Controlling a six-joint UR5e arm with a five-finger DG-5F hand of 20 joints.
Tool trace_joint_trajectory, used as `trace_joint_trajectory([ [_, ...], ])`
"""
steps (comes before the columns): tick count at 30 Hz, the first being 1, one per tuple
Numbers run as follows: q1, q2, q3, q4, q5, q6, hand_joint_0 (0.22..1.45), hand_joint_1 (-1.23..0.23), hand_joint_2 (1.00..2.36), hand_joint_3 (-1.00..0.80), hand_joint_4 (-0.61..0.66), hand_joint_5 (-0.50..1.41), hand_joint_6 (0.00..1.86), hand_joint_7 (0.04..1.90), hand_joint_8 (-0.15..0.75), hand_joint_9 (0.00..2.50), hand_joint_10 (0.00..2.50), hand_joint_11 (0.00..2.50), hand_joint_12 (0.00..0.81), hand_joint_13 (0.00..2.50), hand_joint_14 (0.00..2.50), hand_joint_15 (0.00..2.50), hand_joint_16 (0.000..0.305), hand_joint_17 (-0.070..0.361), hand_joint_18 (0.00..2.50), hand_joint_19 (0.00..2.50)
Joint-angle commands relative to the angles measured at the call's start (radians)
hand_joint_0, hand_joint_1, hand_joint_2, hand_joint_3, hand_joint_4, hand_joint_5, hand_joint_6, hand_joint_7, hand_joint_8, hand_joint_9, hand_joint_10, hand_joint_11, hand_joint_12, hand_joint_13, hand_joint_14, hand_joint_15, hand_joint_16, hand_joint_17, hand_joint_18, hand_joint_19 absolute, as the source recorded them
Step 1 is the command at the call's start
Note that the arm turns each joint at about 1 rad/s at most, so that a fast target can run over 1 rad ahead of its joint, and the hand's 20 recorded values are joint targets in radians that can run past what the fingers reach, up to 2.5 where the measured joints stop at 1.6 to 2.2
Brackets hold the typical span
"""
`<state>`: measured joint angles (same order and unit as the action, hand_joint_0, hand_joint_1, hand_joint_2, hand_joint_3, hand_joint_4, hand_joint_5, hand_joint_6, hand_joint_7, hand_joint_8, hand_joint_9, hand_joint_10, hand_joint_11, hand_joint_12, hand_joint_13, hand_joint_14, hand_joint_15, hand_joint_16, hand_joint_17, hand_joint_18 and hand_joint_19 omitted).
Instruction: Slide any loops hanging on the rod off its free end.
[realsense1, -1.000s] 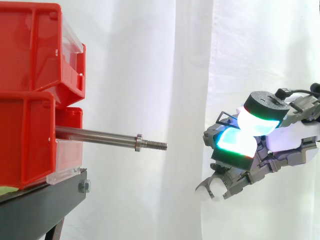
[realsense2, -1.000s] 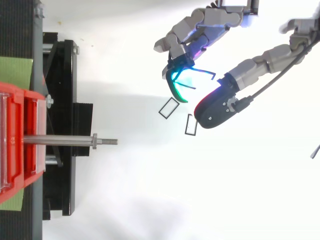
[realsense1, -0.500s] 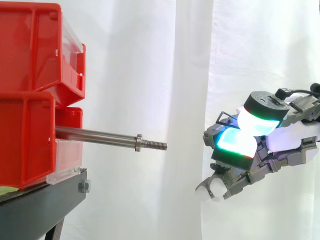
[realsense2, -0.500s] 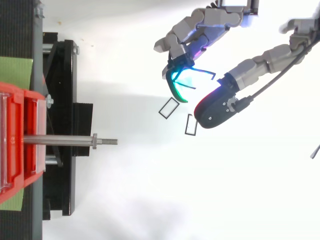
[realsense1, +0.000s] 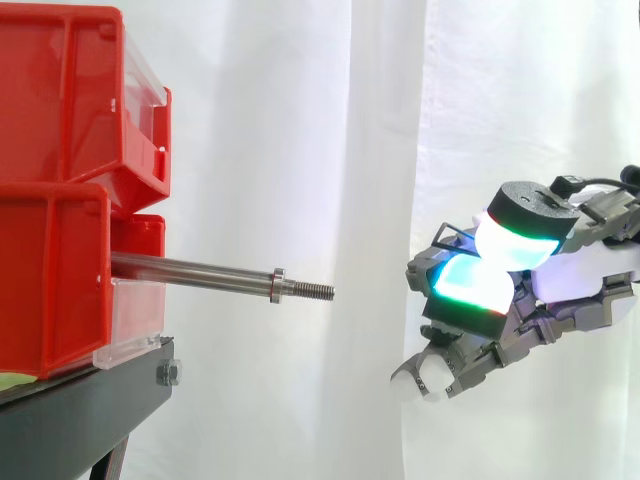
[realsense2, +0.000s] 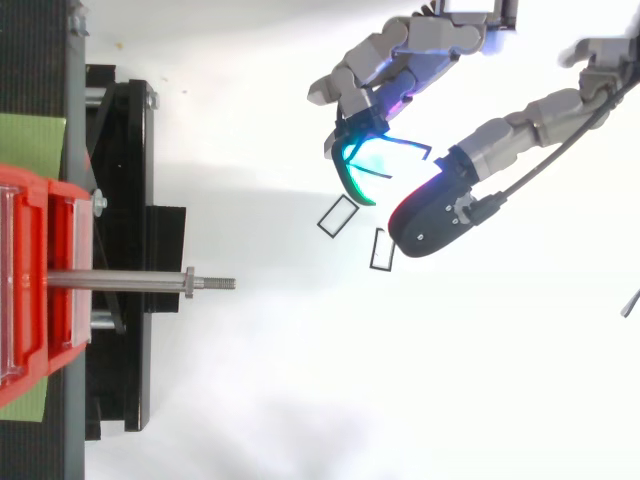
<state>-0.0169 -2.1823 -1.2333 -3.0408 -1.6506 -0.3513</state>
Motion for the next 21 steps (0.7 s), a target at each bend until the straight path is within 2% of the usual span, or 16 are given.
trace_joint_trajectory([
  [1, 0.0, -0.001, 0.0, -0.001, 0.0, 0.0, 0.64, -0.62, 1.01, -0.33, 0.18, -0.24, 0.84, 1.35, 0.292, 0.7, 0.0, 0.04, 0.263, 0.38, 0.0, 0.0, 0.042, 0.094, 0.19, 0.0],
  [21, 0.0, -0.001, 0.0, -0.001, 0.0, 0.0, 0.64, -0.62, 1.01, -0.33, 0.18, -0.24, 0.84, 1.35, 0.278, 0.71, 0.0, 0.05, 0.262, 0.39, 0.0, 0.0, 0.042, 0.095, 0.2, 0.0],
])
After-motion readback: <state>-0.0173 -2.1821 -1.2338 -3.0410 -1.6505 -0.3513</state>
